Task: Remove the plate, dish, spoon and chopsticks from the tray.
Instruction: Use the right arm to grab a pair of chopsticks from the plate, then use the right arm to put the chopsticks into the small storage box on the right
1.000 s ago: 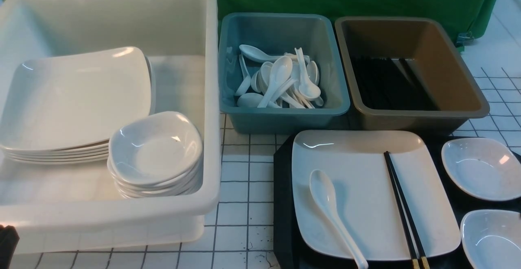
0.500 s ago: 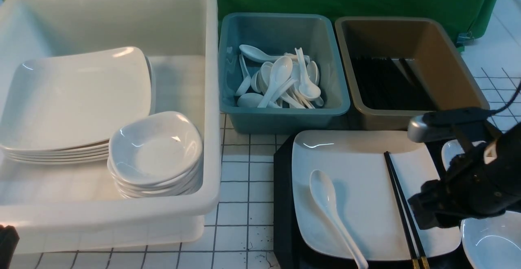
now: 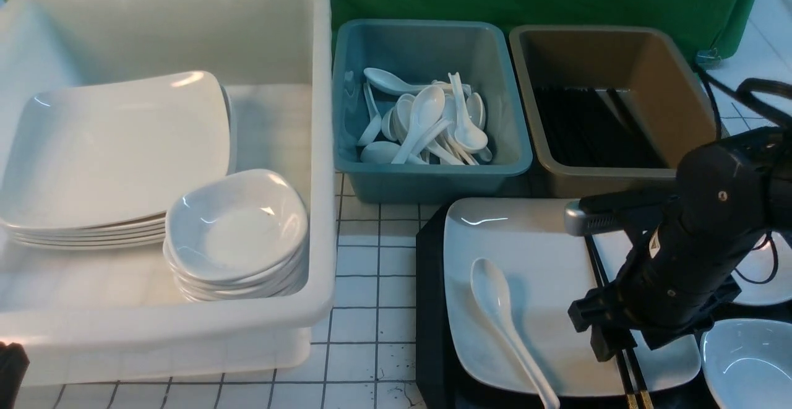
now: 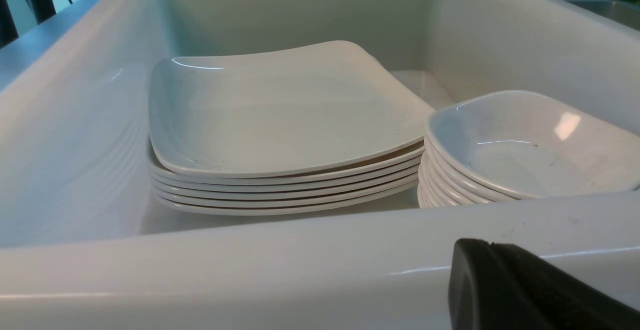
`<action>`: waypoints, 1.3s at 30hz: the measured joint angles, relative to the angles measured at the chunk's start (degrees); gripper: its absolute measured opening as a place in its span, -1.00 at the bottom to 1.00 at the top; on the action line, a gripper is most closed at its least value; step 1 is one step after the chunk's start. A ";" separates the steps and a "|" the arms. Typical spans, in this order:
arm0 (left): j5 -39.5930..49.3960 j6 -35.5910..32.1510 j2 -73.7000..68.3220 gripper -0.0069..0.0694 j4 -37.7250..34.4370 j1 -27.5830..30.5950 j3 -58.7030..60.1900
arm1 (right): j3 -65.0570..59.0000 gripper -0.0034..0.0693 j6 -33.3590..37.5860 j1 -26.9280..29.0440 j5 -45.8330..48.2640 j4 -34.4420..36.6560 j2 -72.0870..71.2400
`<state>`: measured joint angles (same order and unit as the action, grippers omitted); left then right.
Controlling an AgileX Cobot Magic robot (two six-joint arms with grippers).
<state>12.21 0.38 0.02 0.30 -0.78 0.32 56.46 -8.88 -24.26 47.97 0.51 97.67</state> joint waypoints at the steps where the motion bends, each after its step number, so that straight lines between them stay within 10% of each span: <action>1: 0.00 0.00 0.00 -0.76 0.00 0.00 0.00 | 0.00 0.38 0.00 0.00 -0.08 0.00 0.64; 7: 0.00 0.00 0.00 -0.76 -0.30 0.00 0.00 | 0.00 0.28 -0.05 0.00 -0.25 -0.05 1.79; 14: 0.00 0.00 0.00 -0.76 -0.30 0.00 0.00 | 0.00 -0.57 0.02 0.00 1.65 0.21 1.79; 39: 0.00 -0.02 0.00 -0.76 0.00 0.00 0.00 | 9.20 -0.55 3.28 2.22 1.26 -1.28 -19.47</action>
<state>12.21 0.36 0.02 0.30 -0.78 0.32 65.67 -5.60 -22.04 49.23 -0.78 78.21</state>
